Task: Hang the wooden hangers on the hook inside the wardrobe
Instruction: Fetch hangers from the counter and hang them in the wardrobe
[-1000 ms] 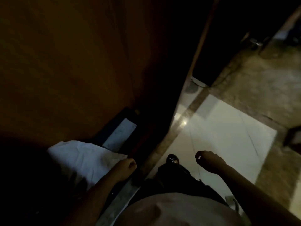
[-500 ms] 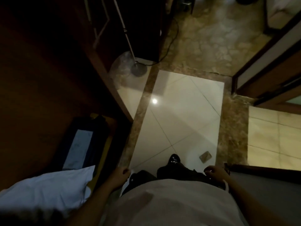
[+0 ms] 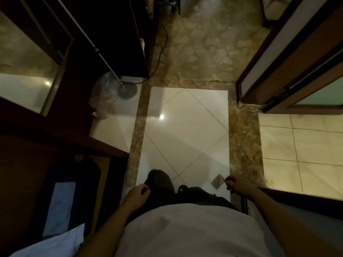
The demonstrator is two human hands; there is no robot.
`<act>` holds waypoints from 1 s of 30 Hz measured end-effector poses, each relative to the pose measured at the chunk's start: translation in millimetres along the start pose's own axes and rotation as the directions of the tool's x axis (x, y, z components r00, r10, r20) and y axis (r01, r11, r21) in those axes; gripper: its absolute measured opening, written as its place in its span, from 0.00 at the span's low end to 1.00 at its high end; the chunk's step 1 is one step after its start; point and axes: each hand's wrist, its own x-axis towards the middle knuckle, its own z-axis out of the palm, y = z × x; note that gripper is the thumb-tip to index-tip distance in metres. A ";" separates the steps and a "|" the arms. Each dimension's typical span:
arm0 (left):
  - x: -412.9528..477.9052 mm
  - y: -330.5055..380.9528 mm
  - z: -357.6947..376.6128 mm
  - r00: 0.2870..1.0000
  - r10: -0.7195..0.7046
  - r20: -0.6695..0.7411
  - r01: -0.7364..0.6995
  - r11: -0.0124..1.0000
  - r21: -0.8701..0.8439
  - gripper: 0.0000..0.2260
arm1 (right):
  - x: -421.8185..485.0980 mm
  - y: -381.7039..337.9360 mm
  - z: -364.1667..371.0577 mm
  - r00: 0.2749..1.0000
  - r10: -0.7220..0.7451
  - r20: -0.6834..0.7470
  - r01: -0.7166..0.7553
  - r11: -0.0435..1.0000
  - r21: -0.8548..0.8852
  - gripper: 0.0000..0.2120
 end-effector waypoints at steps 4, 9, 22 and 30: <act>28.3 25.4 -21.4 0.999 0.011 0.044 -0.012 1.000 0.005 0.07 | 32.7 -53.8 -40.8 0.995 -0.093 -0.026 0.094 0.994 0.061 0.13; 85.0 64.4 -66.1 0.998 0.025 0.054 -0.026 0.999 0.024 0.06 | 75.2 -134.8 -96.7 0.980 -0.182 -0.083 0.192 0.970 0.146 0.12; 227.9 239.1 -234.1 0.979 0.182 0.094 -0.190 0.978 0.088 0.07 | 138.1 -190.9 -177.5 0.985 0.052 -0.162 0.005 0.943 0.332 0.12; 301.6 410.0 -276.7 0.941 0.322 0.104 -0.324 0.946 0.004 0.09 | 185.6 -184.6 -230.1 0.970 0.217 -0.112 -0.148 0.887 0.438 0.09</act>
